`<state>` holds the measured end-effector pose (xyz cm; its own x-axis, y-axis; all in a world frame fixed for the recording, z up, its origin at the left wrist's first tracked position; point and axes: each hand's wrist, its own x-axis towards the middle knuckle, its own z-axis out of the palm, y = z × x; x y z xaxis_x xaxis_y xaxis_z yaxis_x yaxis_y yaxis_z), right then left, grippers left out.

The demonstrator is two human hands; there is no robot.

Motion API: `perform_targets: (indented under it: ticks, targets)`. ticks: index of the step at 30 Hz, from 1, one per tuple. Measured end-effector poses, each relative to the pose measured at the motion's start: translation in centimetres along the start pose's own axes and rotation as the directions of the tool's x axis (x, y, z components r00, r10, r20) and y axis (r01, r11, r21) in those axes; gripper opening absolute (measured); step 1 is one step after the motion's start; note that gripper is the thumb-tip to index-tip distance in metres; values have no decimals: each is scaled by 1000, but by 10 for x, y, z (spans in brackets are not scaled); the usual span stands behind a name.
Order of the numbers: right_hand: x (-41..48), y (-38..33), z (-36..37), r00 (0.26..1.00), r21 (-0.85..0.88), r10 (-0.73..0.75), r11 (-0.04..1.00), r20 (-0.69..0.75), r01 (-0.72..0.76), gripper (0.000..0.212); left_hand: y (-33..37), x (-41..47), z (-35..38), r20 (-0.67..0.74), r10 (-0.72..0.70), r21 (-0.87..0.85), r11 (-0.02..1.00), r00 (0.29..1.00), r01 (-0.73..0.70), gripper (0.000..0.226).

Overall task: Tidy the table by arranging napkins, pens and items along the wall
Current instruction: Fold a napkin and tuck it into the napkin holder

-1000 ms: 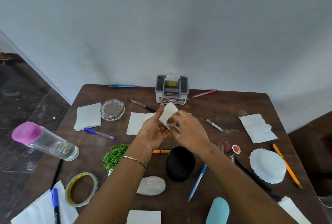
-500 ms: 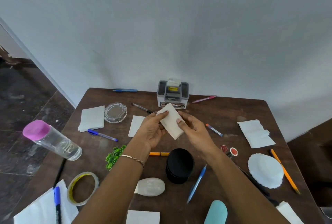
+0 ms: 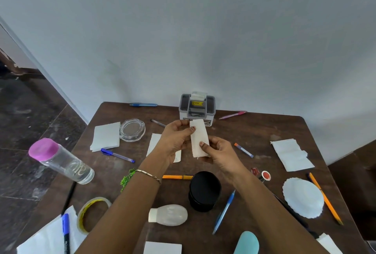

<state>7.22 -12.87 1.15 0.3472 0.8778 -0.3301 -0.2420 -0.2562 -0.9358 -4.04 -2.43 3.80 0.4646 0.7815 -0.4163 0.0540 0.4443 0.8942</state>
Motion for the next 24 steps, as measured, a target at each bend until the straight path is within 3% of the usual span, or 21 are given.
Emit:
perform_targets:
  ticks: [3,7,13,18,24]
  targets:
    - [1,-2,-1,1000,-16,22,1000,8,-22,27,4,2,-2,-46,10,92,996,999,-6,24]
    - [3,-2,-1,1000,-14,17,1000,14,-17,22,3,2,-3,-59,10,90,996,998,-5,21]
    - [13,-6,-5,999,-202,-47,978,2,46,19,1,8,-8,9,-18,227,974,1000,16,48]
    - [37,-18,-8,989,-425,-143,894,29,141,24,15,23,-14,151,-60,362,932,987,1,23]
    - [82,-34,-15,971,-521,-226,839,-75,155,25,46,56,-12,123,-9,433,900,992,-46,29]
